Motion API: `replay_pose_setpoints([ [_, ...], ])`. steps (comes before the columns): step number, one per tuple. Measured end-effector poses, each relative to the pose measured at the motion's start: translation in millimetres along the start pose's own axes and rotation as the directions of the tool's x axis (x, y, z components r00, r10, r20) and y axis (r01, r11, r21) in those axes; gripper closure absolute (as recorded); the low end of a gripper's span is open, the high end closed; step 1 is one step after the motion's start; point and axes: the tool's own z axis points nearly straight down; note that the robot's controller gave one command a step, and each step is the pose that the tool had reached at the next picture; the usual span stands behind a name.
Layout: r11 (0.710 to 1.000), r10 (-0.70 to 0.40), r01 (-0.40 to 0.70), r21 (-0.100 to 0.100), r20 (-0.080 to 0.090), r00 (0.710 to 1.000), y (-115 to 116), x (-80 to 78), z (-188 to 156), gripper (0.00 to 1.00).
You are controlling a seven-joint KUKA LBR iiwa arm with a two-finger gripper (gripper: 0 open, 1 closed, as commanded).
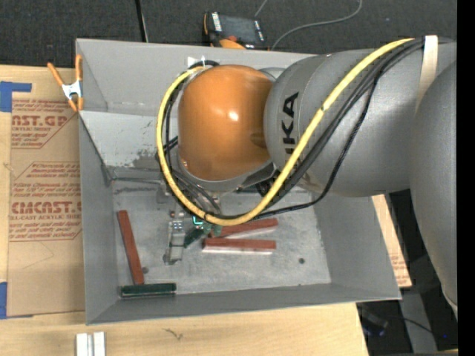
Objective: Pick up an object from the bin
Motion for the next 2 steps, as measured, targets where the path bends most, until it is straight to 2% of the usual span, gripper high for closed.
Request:
replay_pose_setpoints([
  [1, 0.992, 0.126, -0.126, 0.001, 0.008, 0.992, -74, -58.5, 39, 0.0],
  [2, 0.983, -0.186, 0.186, 0.001, 0.001, 0.983, -122, -24.2, 160, 0.0],
])
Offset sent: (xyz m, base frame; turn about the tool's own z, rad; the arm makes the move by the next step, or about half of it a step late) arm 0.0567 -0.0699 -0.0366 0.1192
